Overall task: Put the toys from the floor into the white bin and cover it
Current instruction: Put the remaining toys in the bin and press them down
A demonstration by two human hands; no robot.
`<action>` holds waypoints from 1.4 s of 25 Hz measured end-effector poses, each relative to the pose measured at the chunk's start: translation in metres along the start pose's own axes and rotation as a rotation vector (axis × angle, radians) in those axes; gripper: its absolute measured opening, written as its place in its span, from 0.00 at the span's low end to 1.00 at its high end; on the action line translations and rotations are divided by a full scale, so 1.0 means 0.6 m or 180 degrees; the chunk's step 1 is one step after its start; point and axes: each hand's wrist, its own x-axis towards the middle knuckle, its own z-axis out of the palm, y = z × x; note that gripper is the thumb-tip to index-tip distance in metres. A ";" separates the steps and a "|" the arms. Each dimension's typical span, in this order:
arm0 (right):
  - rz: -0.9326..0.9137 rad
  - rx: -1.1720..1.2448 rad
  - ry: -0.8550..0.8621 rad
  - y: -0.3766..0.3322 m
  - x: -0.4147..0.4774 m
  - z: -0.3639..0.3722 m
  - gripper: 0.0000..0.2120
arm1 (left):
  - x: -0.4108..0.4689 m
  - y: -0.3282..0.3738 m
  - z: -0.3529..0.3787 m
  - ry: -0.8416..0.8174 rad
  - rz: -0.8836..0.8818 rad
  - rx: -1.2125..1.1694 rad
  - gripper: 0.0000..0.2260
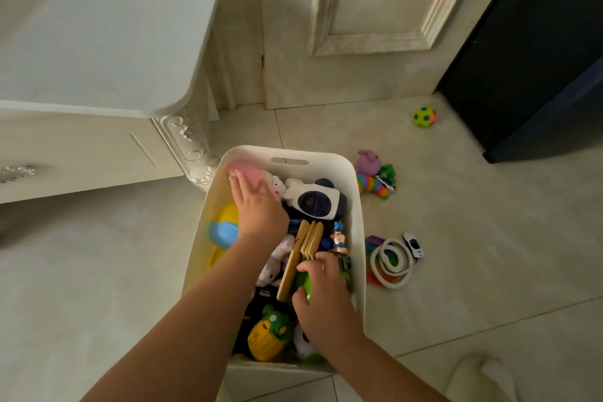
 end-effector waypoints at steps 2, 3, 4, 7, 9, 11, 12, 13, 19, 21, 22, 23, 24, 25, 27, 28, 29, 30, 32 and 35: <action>-0.0003 0.0017 -0.0051 0.007 -0.002 -0.007 0.15 | -0.002 0.002 0.012 -0.0271 0.0321 0.0829 0.25; -0.0049 -0.0064 -0.0125 0.008 0.003 -0.005 0.16 | -0.002 -0.003 0.007 -0.0426 0.0297 0.0997 0.28; -0.0088 -0.0106 -0.0173 0.009 0.007 -0.006 0.16 | 0.001 -0.007 0.002 -0.0595 0.0270 0.1113 0.30; -0.0057 0.0270 -0.0182 0.006 0.014 -0.027 0.13 | -0.003 -0.008 -0.014 -0.0856 0.0226 0.1018 0.30; 0.0040 0.0872 0.0112 0.005 0.018 -0.055 0.11 | -0.018 0.004 -0.024 -0.0376 0.0169 0.0569 0.28; 0.0060 0.1259 0.0748 0.014 0.030 -0.089 0.09 | -0.038 0.039 -0.024 0.0347 0.0596 -0.0001 0.24; 0.0082 0.1393 0.1064 0.024 0.040 -0.104 0.09 | -0.050 0.064 -0.022 0.0532 0.0930 -0.0383 0.22; 0.0124 0.1490 0.1329 0.037 0.054 -0.118 0.09 | -0.061 0.092 -0.020 0.0600 0.1214 -0.0712 0.19; 0.0821 0.1820 0.1605 0.143 0.169 -0.186 0.10 | -0.055 0.229 0.034 0.0591 0.2240 -0.0835 0.16; 0.1122 0.1667 0.1420 0.197 0.217 -0.197 0.10 | -0.005 0.269 0.073 0.0017 0.1920 -0.0531 0.19; 0.1232 0.1476 0.1327 0.224 0.242 -0.197 0.09 | 0.026 0.287 0.096 -0.0315 0.1629 -0.0315 0.20; 0.1321 0.1280 0.1189 0.254 0.268 -0.194 0.10 | 0.055 0.305 0.120 -0.0598 0.1396 -0.0129 0.20; 0.1368 0.1135 0.1012 0.282 0.292 -0.189 0.13 | 0.080 0.321 0.141 -0.0824 0.1151 -0.0034 0.20; 0.1359 0.1037 0.0824 0.310 0.318 -0.183 0.16 | 0.106 0.336 0.163 -0.0952 0.0930 -0.0028 0.19; 0.1283 0.0849 0.0510 0.358 0.369 -0.171 0.21 | 0.155 0.358 0.204 -0.1021 0.0565 0.0010 0.19; 0.1224 0.0697 0.0399 0.372 0.385 -0.168 0.23 | 0.172 0.362 0.216 -0.1053 0.0505 0.0140 0.20; 0.1167 0.0533 0.0303 0.387 0.402 -0.165 0.25 | 0.187 0.366 0.228 -0.1063 0.0458 0.0293 0.20; 0.1138 0.0414 0.0206 0.400 0.421 -0.161 0.26 | 0.203 0.367 0.244 -0.1085 0.0365 0.0354 0.20; 0.1146 0.0320 0.0027 0.414 0.453 -0.156 0.27 | 0.220 0.363 0.271 -0.1058 -0.0016 0.0168 0.23; 0.1140 0.0255 -0.0196 0.416 0.500 -0.147 0.30 | 0.236 0.357 0.301 -0.0883 -0.0467 -0.0094 0.25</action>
